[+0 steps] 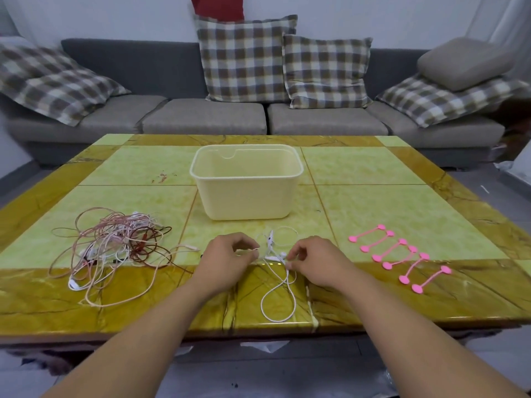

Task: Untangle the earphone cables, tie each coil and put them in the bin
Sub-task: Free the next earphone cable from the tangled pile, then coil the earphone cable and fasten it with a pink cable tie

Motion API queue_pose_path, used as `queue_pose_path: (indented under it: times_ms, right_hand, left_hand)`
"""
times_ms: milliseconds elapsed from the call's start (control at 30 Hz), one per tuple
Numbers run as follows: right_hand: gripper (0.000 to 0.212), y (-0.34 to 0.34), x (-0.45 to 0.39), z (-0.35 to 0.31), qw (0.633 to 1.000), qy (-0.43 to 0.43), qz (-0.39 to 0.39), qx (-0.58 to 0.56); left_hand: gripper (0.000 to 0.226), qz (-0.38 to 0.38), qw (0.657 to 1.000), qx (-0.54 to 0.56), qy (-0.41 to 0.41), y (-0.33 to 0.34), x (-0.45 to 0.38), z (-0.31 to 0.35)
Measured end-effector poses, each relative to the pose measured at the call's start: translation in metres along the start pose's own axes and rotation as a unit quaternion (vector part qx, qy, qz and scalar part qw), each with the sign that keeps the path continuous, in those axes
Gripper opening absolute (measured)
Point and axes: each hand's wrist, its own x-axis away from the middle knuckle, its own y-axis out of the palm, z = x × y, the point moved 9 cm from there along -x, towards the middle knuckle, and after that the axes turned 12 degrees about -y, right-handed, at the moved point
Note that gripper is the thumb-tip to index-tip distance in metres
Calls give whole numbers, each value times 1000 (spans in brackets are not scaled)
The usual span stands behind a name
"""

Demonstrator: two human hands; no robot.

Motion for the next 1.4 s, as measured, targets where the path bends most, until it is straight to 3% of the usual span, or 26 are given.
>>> queue_pose_path:
  times_ms: [33, 167, 300, 400, 500, 600, 667, 867, 1000, 1100, 1200, 1267, 1300, 1400]
  right_hand:
    - [7, -1, 0, -5, 1000, -4, 2, -6]
    - [9, -10, -1, -14, 999, -10, 44, -12]
    - [43, -33, 8, -41, 968, -79, 179, -158]
    - [60, -24, 10, -76, 940, -146, 112, -287]
    - [60, 3, 6, -89, 947, -149, 30, -282]
    - [20, 32, 7, -84, 941, -117, -76, -308]
    - [5, 30, 6, -84, 937, -121, -86, -317]
    - [9, -3, -5, -61, 929, -72, 59, -357]
    - [34, 12, -2, -86, 914, -100, -27, -393]
    - [10, 20, 0, -96, 912, -110, -52, -391]
    - [10, 6, -4, -87, 849, -65, 11, -525]
    - [7, -5, -6, -77, 802, -34, 54, -593]
    - [9, -9, -7, -73, 797, -21, 69, -600]
    - [12, -14, -9, -62, 837, -13, 103, -537]
  left_hand:
    - [8, -13, 999, 40, -8, -1, 1, 0]
    - [8, -37, 984, 170, -27, -10, 10, 2]
    - [11, -24, 959, 281, -19, -29, 17, 8]
    - [13, -46, 924, 380, -8, -37, 21, 17]
    - [18, -82, 889, 450, -10, -43, 26, 25]
    - [19, -91, 884, 459, -19, -49, 27, 27]
    - [20, -82, 883, 462, -24, -53, 24, 25]
    - [22, -90, 869, 483, -58, -54, 17, 19]
    - [19, -108, 867, 482, -60, -45, 15, 24]
    - [21, -123, 864, 481, -79, -39, 13, 23]
    - [22, -153, 875, 445, -113, -31, 13, 17]
    - [27, -212, 877, 407, -142, -23, 19, 15]
    - [32, -250, 868, 401, -151, -18, 23, 17]
    - [43, -307, 832, 442, -133, -12, 34, 34]
